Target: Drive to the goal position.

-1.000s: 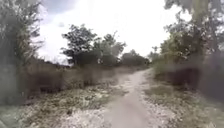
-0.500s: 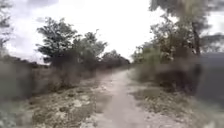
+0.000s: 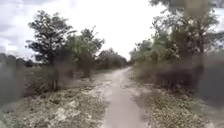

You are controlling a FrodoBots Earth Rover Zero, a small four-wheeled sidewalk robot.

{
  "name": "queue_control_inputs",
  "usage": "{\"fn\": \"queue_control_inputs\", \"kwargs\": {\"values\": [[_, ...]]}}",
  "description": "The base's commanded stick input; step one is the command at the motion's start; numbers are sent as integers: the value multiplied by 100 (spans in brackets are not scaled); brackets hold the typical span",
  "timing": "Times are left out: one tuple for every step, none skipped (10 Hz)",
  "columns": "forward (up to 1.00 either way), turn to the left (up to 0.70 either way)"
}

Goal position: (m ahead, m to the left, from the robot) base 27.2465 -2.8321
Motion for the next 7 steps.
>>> {"fn": "queue_control_inputs", "kwargs": {"values": [[70,0],[70,15],[70,29],[70,35],[70,7],[70,0],[70,0]]}}
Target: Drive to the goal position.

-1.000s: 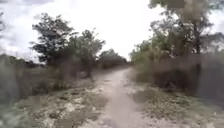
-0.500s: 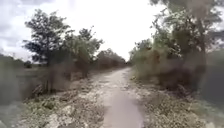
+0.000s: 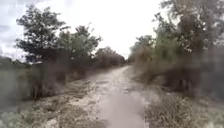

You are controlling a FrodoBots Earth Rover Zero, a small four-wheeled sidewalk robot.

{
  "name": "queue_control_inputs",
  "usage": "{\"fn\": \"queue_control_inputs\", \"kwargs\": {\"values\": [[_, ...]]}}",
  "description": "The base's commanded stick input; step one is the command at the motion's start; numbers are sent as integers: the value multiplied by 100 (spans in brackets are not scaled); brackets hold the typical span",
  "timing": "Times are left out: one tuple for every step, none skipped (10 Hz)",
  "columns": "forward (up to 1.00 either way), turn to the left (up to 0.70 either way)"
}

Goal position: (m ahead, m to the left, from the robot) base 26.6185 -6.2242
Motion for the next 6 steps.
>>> {"fn": "queue_control_inputs", "kwargs": {"values": [[70,0],[70,0],[70,0],[70,0],[70,0],[70,0]]}}
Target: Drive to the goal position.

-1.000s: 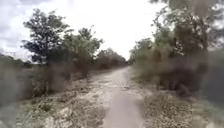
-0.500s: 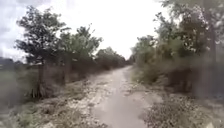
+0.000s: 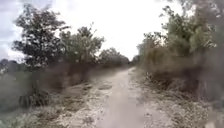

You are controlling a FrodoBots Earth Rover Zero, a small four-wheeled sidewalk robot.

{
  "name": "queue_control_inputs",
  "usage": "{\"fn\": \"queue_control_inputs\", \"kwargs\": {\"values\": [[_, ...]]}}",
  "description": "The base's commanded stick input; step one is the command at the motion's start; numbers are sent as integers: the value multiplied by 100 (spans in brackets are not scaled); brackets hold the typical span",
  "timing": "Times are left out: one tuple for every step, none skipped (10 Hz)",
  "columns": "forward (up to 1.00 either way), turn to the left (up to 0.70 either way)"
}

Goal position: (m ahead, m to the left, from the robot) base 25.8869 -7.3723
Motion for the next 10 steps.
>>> {"fn": "queue_control_inputs", "kwargs": {"values": [[70,0],[70,0],[70,0],[70,0],[70,0],[70,0],[70,0],[70,0],[70,0],[70,0]]}}
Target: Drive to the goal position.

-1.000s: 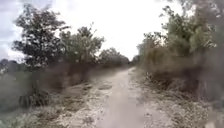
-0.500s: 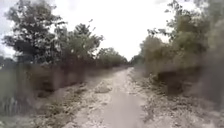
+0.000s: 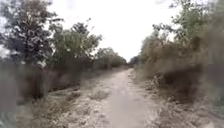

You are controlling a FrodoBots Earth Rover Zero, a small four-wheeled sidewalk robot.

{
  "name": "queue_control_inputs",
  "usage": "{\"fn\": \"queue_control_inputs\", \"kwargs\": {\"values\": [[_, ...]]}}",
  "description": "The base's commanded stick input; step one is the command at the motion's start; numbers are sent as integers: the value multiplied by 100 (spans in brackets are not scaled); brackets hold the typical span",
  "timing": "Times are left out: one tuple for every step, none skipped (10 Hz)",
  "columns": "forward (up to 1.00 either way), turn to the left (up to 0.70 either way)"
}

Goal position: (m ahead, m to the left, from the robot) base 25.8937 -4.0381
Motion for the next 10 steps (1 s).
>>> {"fn": "queue_control_inputs", "kwargs": {"values": [[70,0],[70,0],[70,0],[70,0],[70,0],[70,0],[70,0],[70,0],[70,0],[70,0]]}}
